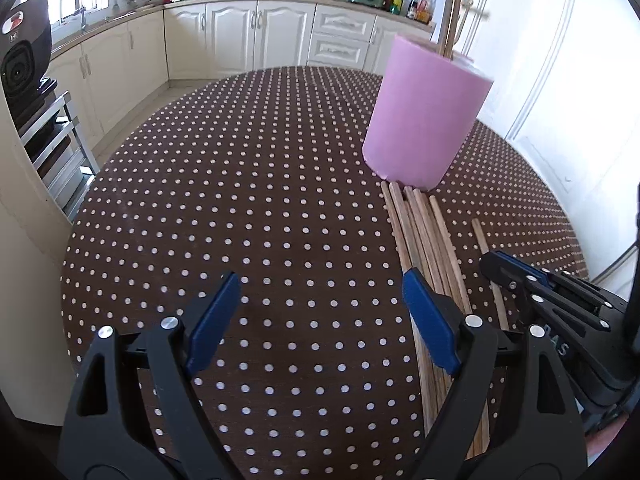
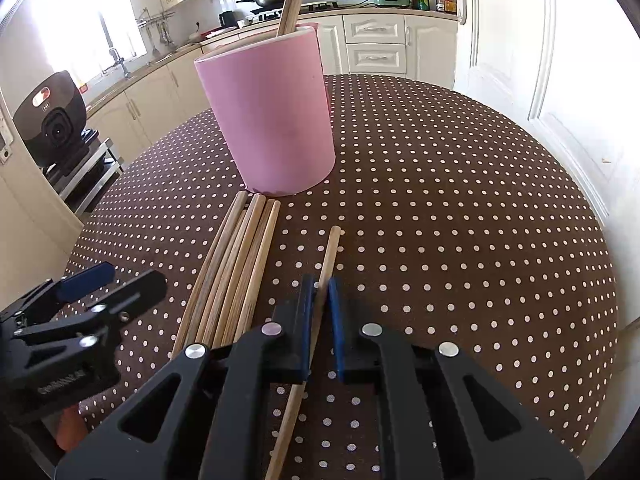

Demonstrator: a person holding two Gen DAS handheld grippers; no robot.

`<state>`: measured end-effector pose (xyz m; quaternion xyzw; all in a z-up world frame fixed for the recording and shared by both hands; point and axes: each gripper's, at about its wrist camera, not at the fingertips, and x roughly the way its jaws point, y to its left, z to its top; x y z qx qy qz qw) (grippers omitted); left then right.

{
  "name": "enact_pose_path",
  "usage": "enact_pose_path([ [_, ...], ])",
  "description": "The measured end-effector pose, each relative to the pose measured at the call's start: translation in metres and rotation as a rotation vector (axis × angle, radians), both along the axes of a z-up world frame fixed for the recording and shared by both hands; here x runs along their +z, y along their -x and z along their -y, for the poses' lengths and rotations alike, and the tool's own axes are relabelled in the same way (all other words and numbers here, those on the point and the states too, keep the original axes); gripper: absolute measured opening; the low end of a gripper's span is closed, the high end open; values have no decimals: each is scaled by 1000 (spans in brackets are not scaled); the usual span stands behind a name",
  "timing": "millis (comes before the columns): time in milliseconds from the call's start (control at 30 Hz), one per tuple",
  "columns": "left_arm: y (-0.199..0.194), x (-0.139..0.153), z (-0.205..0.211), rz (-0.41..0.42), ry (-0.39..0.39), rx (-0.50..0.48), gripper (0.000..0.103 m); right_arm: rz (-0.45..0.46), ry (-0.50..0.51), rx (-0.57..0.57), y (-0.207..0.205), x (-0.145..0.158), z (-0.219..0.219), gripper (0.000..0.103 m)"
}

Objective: Organize utensils
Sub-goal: 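Hold the chopstick in the right tool while the left tool approaches the row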

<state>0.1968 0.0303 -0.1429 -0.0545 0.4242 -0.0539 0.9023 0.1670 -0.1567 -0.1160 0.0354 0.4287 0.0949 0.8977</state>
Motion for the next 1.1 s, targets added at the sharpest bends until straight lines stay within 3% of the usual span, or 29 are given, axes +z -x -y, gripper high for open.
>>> enact_pose_path([
  [167, -6, -1, 14, -20, -34, 0, 82, -3, -16, 0, 0, 0, 2, 7],
  [333, -8, 0, 26, -27, -9, -31, 82, -6, -35, 1, 1, 0, 7, 8],
  [500, -8, -4, 38, -30, -64, -20, 82, -9, -58, 2, 0, 1, 13, 8],
  [1100, -11, -2, 36, -25, -76, -14, 83, -10, -61, 4, 1, 1, 15, 8],
])
